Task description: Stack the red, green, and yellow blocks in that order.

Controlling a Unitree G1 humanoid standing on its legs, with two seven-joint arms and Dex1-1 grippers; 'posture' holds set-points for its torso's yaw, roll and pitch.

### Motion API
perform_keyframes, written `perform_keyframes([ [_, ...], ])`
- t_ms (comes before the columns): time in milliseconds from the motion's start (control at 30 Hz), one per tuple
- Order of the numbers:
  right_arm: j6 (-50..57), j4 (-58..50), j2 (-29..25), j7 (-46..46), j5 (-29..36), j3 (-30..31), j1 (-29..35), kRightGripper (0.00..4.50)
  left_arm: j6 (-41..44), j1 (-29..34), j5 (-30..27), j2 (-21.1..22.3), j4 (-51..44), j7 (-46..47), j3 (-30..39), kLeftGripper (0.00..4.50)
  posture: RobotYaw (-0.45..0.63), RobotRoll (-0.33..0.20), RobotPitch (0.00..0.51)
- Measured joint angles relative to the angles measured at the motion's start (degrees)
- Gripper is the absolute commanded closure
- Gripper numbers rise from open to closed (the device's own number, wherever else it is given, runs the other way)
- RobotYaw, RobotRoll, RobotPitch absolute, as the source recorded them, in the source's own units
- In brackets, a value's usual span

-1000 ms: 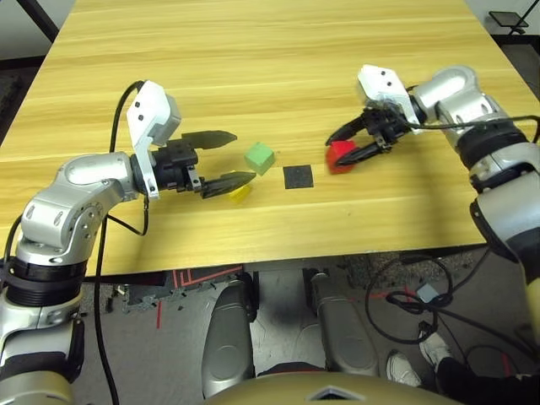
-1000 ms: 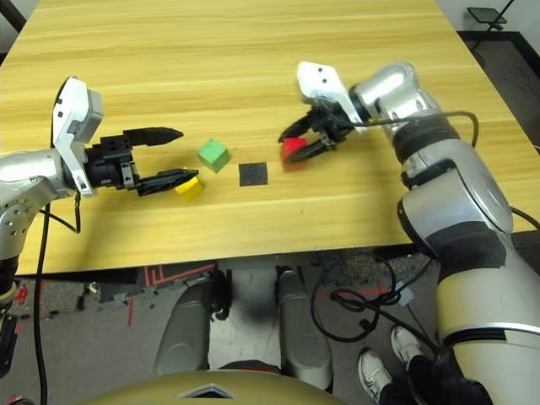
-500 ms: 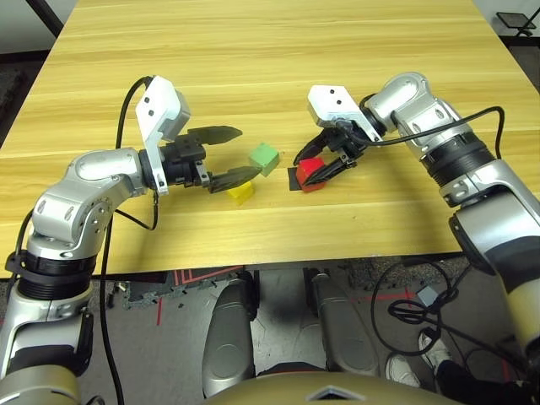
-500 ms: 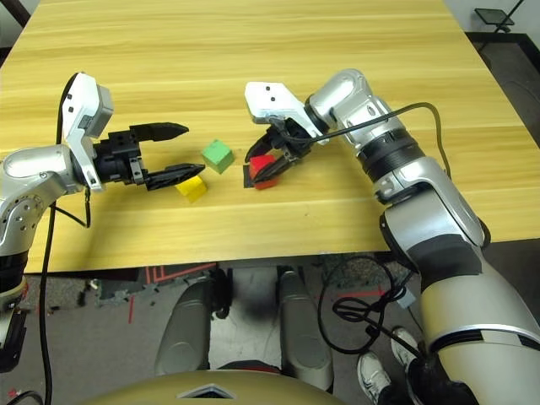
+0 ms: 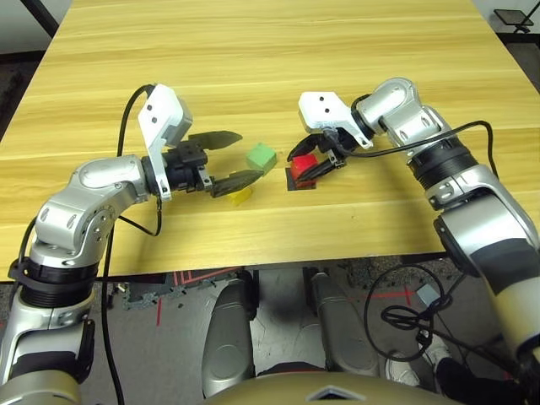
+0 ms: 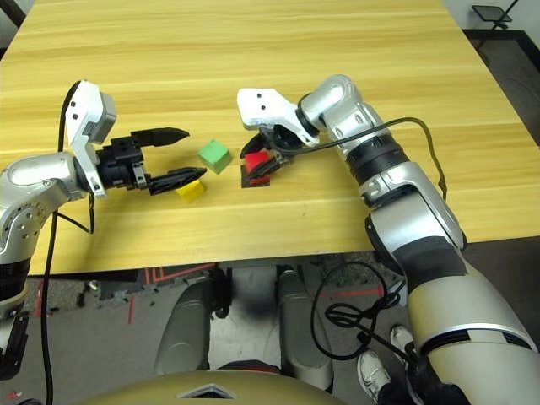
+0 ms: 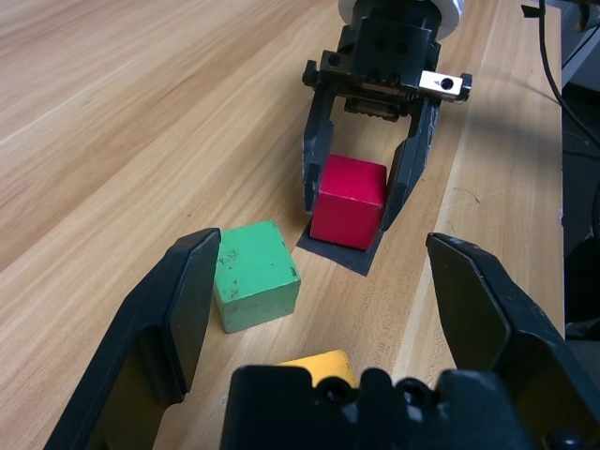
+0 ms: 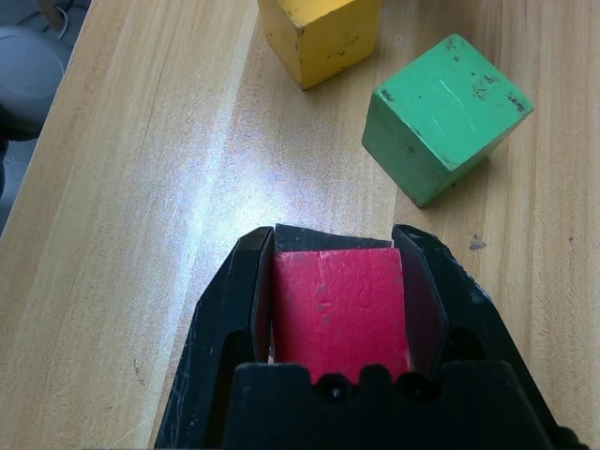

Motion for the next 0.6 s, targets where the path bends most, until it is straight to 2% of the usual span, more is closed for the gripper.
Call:
perform_keyframes([
  [233,-0.11,-0.05,0.66,1.41,0.00,-0.95,1.36,0.18,3.18,-2.34,0.54,-1.40,-0.39,4.24,-0.31,0.00,0.37,-0.085,0.271],
  [433,1.69,1.28,0.63,1.40,1.82,-6.11,-1.24,0.08,11.68,-6.36,0.69,-2.70,-3.53,10.49,-2.76,0.00,0.35,-0.069,0.261],
  [600,1.20,5.20,-3.34,1.42,2.86,-10.93,-4.36,0.08,20.27,-11.23,1.13,-3.60,-4.68,15.66,-5.17,0.00,0.31,-0.058,0.257],
])
